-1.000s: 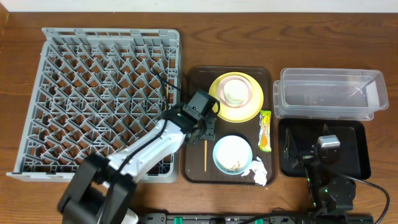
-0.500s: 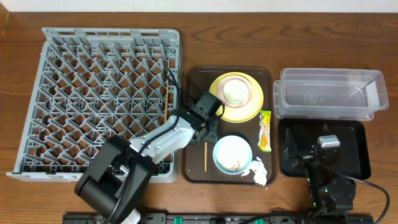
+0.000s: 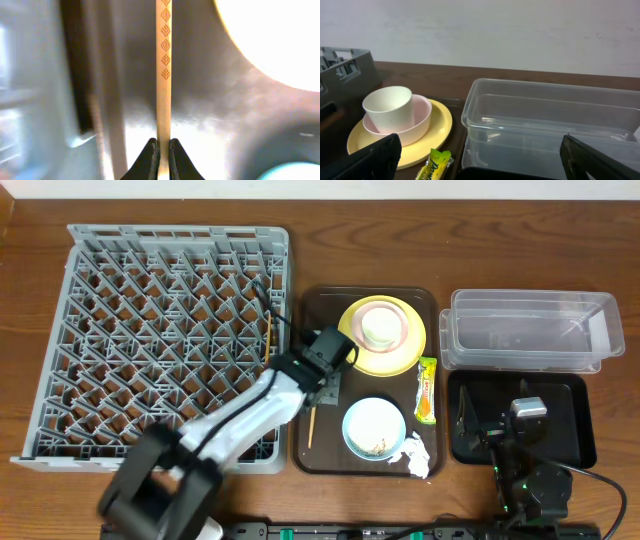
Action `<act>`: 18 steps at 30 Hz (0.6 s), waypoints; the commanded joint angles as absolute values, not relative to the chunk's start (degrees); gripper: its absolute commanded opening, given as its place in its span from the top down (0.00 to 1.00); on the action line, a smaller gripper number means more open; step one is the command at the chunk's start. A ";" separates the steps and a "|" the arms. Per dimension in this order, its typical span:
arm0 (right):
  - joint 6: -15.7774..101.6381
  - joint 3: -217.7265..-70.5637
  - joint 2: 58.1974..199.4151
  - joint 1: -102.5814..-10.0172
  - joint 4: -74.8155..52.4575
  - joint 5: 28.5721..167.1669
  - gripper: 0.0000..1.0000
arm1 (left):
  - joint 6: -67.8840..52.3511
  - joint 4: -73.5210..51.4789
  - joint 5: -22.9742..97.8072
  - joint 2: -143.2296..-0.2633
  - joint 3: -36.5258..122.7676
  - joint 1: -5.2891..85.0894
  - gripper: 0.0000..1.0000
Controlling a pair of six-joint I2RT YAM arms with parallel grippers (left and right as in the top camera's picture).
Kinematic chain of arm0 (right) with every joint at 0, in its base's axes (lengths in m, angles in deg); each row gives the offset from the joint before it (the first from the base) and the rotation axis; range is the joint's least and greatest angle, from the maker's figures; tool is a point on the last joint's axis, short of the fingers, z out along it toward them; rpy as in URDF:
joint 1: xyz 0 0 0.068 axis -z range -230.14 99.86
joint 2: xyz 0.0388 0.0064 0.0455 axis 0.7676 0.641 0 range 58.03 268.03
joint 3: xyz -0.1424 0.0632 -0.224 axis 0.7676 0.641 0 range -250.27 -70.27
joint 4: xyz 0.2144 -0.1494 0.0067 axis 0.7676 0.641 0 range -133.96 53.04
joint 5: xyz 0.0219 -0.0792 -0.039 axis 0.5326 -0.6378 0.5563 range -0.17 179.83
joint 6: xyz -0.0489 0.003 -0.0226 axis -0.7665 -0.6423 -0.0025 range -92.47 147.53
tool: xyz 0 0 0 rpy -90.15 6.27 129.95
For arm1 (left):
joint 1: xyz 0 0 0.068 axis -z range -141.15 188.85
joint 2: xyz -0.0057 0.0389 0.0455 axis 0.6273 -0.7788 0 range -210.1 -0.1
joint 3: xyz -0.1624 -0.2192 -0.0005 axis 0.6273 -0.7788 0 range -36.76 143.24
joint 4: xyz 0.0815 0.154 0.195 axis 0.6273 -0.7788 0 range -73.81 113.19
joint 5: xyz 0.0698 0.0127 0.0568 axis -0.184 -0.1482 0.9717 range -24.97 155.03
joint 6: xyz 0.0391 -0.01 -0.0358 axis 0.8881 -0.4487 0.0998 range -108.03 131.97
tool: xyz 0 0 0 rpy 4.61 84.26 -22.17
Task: Sort waste into correct bins and load items into the dishwasher
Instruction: 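Carry the second chopstick with the left gripper into the dish rack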
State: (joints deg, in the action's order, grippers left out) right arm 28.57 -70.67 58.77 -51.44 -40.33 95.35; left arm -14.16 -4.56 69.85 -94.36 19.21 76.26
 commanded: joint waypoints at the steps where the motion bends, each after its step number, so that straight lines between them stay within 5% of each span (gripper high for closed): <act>1: 29.18 -70.59 58.79 -51.06 -40.08 95.26 0.01 | -14.23 -7.25 77.48 -83.69 21.77 76.17 0.92; 8: 29.18 -70.59 58.79 -51.06 -40.08 95.26 0.01 | -8.15 -12.32 86.38 -71.65 21.77 76.11 0.92; 18: 29.18 -70.59 58.79 -51.06 -40.08 95.26 0.01 | -5.61 -16.28 87.97 -74.82 21.66 71.25 0.92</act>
State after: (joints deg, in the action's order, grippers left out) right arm 28.57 -70.67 58.77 -51.44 -40.33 95.35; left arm -7.36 -15.80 86.20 -72.65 21.11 73.09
